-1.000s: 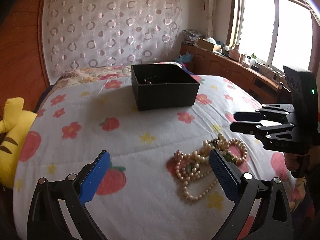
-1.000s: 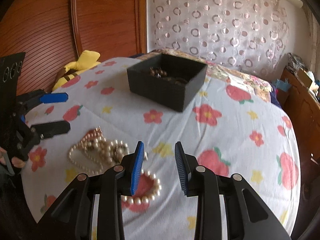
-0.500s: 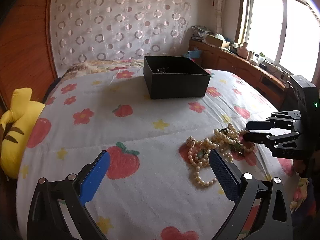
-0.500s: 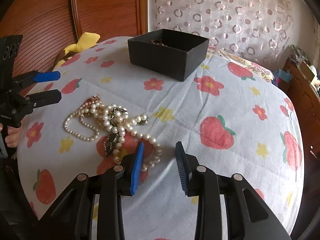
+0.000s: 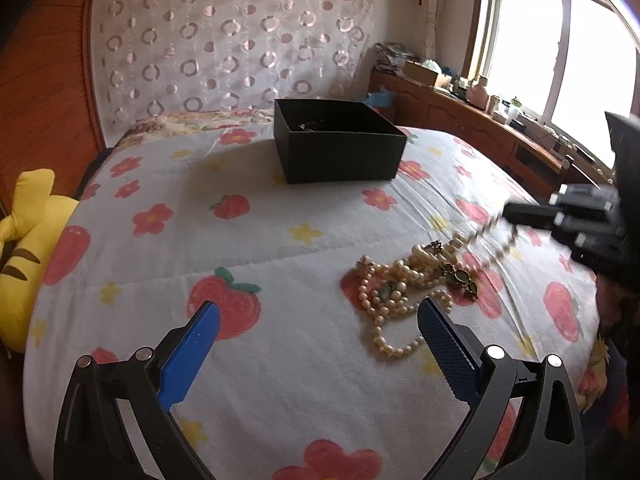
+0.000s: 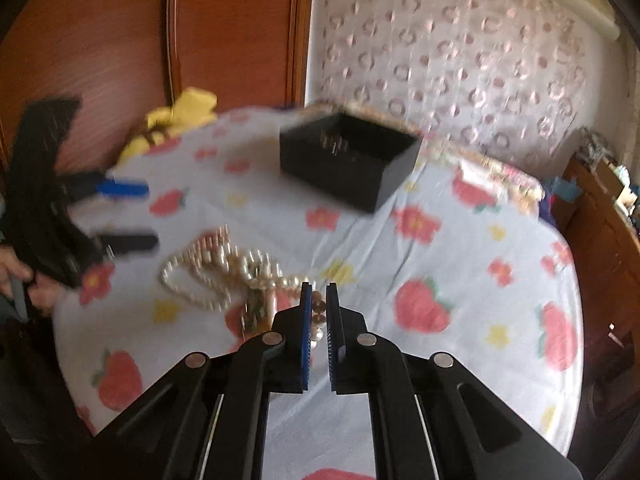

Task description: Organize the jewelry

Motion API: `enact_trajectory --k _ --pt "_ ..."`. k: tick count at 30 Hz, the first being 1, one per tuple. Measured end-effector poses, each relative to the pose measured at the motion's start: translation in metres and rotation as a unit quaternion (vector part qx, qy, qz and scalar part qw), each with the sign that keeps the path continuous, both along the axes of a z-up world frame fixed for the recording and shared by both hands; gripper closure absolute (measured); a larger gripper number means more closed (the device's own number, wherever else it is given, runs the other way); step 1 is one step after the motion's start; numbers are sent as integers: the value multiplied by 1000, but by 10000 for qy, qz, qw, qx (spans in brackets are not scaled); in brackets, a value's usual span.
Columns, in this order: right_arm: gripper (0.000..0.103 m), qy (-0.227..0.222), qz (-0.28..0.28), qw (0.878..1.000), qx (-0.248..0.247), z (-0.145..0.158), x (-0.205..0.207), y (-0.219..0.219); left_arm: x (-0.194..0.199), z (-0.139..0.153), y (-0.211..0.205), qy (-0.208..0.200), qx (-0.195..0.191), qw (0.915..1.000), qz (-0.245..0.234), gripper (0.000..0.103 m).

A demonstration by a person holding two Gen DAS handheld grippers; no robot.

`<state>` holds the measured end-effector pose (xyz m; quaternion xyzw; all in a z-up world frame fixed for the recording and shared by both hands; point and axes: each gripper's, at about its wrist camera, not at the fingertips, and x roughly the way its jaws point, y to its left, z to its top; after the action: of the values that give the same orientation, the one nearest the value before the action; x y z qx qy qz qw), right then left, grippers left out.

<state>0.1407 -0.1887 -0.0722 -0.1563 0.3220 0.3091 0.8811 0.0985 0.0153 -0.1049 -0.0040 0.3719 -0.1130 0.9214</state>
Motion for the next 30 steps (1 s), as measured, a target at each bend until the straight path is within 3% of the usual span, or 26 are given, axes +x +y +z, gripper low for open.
enact_trajectory --k 19,25,30 --pt "95 -1321 -465 9894 394 97 -6 -34 -4 -3 -18 91 -13 9995 -300 9" --pt "95 -1699 -661 9826 367 117 -10 -43 0 -6 -22 246 14 9989 -388 26" --pt "95 -1850 -725 9793 384 130 -10 -49 3 -11 -27 402 49 9980 -484 49"
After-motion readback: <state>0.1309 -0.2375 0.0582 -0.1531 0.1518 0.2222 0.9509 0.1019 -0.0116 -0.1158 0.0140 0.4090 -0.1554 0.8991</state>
